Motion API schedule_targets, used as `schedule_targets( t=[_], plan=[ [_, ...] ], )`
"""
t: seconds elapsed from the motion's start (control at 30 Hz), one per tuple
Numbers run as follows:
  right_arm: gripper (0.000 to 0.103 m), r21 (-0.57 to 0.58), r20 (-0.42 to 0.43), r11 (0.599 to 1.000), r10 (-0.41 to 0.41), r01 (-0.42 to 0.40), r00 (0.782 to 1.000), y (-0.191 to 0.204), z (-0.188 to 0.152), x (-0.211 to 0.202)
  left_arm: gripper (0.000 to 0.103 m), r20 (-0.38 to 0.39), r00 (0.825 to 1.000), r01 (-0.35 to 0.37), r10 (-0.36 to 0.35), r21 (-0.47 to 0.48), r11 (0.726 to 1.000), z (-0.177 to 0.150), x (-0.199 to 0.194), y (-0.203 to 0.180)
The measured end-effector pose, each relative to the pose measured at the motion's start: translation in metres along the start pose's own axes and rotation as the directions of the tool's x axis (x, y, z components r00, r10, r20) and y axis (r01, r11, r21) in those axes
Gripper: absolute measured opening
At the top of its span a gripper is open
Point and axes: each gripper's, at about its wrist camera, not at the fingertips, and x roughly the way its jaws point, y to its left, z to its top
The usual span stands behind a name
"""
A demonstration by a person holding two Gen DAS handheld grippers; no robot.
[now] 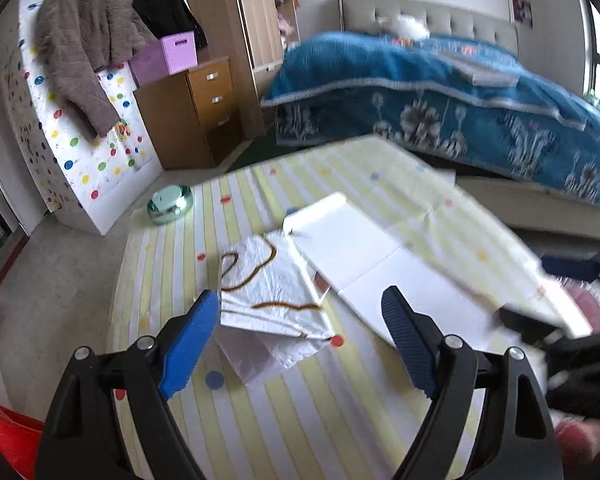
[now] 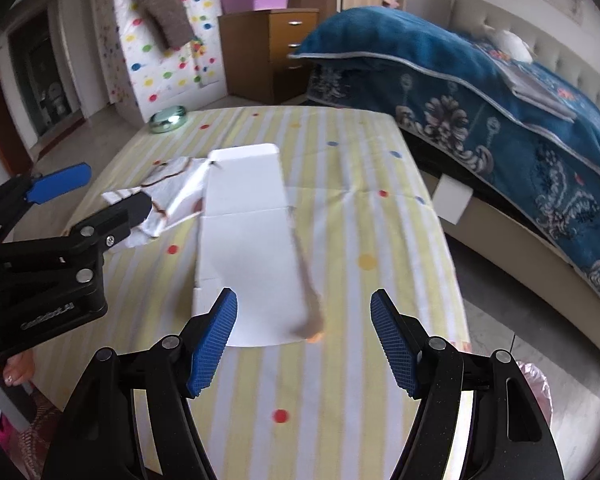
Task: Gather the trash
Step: 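Grasp the white striped plastic bag with the left tool, then grasp the white cardboard strip with the right tool while the left tool holds the bag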
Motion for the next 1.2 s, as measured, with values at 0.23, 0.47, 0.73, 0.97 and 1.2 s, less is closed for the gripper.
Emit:
schedule_targets(
  t=[0.23, 0.47, 0.73, 0.97, 1.2],
  plan=[
    [0.07, 0.059, -0.003, 0.998, 0.003, -0.003, 1.0, -0.026, -0.004, 0.001, 0.081, -0.076, 0.997, -0.025, 0.027, 0.024, 0.999, -0.013, 0.027, 0.004],
    [0.07, 0.074, 0.0, 0.997, 0.016, -0.016, 1.0, -0.037, -0.008, 0.005, 0.066, -0.142, 0.989, 0.031, -0.04, -0.067, 0.997, -0.019, 0.044, 0.02],
    [0.07, 0.087, -0.001, 0.996, 0.01, -0.01, 1.0, -0.033, -0.01, 0.004, 0.032, -0.141, 0.989, 0.031, -0.045, -0.103, 0.994, -0.013, 0.05, 0.025],
    [0.07, 0.096, 0.009, 0.995, 0.015, -0.016, 1.0, -0.034, -0.014, -0.004, 0.002, -0.078, 0.994, 0.059, -0.074, -0.172, 0.983, -0.014, 0.022, 0.036],
    [0.077, 0.066, 0.017, 0.996, 0.055, -0.056, 0.998, -0.021, -0.018, -0.011, 0.002, -0.026, 0.996, 0.072, -0.08, -0.238, 0.969, -0.031, -0.027, 0.047]
  ],
)
